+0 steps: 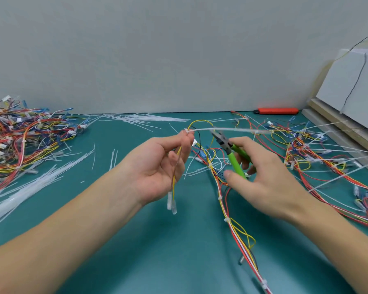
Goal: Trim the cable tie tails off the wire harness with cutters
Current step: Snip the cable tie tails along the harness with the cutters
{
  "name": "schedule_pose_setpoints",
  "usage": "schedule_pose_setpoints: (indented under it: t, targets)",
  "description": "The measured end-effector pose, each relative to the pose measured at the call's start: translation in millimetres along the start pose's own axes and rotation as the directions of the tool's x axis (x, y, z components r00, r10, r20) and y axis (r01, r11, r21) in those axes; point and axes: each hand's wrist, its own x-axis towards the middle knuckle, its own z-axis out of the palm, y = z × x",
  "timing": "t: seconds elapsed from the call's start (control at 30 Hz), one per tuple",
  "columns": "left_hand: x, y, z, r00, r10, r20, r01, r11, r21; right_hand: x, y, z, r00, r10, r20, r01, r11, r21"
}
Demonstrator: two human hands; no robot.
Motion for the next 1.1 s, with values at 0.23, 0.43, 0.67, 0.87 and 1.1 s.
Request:
schedule_pose_setpoints:
  t: [0.23, 0.43, 0.67, 0.87, 1.1]
  targets:
    - [0, -12, 1, 0.999, -0.026, -0.028, 0.028, 0.996, 0.087, -2, -1, 4, 0.997, -0.072, 0.013, 0.073, 0.988, -0.139]
    - [0, -15, 2, 0.998, -0.037, -0.049, 0.042, 0.994, 0.104, -1, 1, 3, 0.993, -0.115, -0.021, 0.109, 0.979, -0.173]
    - [0, -18, 1, 0.997, -0.073, -0.032, 0.076, 0.989, 0.127, -1, 3, 3, 0.989, -0.147, -0.017, 0.142, 0.976, -0.163]
    - [3, -21, -4, 0.995, -0.096, 0.013, 0.091, 0.972, 0.217, -1, 3, 3, 0.980, -0.195, 0.024, 0.196, 0.979, -0.059]
    - [11, -23, -16, 0.984, -0.139, 0.113, 0.099, 0.949, 0.300, -4, 8, 5, 0.982, -0.189, 0.021, 0.190, 0.979, -0.075]
